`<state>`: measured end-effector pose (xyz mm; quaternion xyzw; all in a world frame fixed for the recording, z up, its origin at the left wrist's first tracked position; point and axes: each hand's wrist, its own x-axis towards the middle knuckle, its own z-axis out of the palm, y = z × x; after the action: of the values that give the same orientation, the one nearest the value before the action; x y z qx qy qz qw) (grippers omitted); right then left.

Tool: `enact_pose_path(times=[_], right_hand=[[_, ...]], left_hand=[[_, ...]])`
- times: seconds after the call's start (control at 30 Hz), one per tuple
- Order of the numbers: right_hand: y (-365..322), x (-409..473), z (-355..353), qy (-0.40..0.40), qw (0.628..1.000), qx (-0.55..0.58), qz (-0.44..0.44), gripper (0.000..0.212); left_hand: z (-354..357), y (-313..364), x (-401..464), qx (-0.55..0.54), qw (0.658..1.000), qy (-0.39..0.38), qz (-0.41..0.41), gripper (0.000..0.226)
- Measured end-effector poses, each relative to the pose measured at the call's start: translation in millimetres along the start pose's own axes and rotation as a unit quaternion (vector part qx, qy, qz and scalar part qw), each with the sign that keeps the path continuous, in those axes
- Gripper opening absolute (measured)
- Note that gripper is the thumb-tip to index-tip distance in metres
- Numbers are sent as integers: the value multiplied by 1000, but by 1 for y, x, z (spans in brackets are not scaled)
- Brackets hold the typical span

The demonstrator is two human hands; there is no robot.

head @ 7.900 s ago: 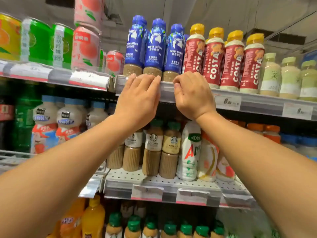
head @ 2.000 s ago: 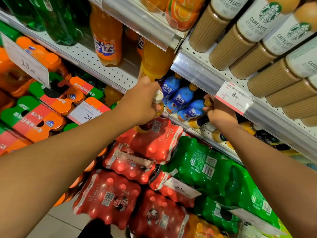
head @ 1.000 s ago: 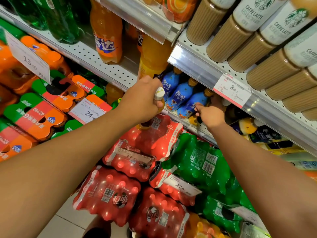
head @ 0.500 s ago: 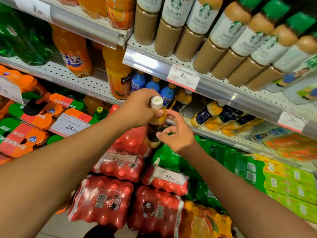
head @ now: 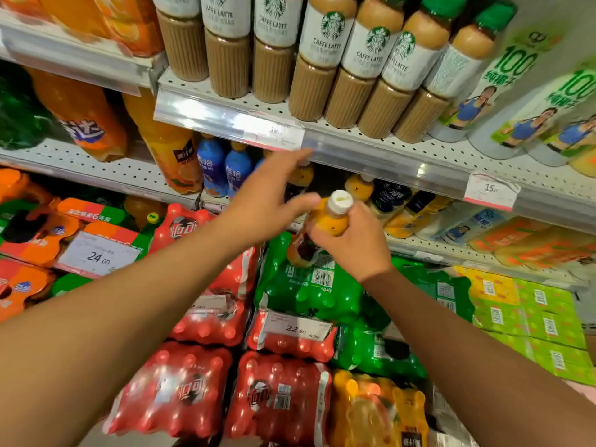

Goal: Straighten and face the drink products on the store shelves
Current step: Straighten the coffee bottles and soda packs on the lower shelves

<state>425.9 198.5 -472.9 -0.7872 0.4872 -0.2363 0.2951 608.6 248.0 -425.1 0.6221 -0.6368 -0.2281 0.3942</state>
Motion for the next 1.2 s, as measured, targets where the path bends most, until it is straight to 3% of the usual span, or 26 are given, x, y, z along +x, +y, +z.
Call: enact_pose_path(times=[0.07, 0.1, 0.2, 0.3, 0.63, 0.9, 0.97, 1.03, 1.2], right_hand=[[17, 1, -1, 42, 998, 27, 40, 42], [24, 3, 0, 64, 996, 37, 57, 49], [38, 17, 2, 106, 985, 93, 102, 43], [45, 35, 3, 94, 982, 104, 125, 40], [48, 76, 20, 55, 991, 80, 90, 25], [60, 92, 41, 20, 993, 27, 114, 77], [59, 97, 43, 25, 994, 21, 104, 67], [58, 100, 43, 57, 994, -6, 93, 36], [59, 108, 42, 67, 993, 4, 102, 21]], left_hand=[[-15, -15, 0, 112, 988, 103, 13, 57], [-23, -24, -1, 183, 976, 117, 22, 58], [-35, -49, 2, 359, 933, 33, 15, 76], [-37, -62, 5, 417, 909, -17, -11, 88], [-30, -84, 3, 418, 907, 28, 38, 85], [-26, -92, 4, 400, 912, 64, 65, 81], [-24, -93, 4, 395, 914, 69, 68, 82], [-22, -94, 5, 391, 915, 72, 69, 82], [-20, -96, 6, 388, 915, 77, 72, 82]])
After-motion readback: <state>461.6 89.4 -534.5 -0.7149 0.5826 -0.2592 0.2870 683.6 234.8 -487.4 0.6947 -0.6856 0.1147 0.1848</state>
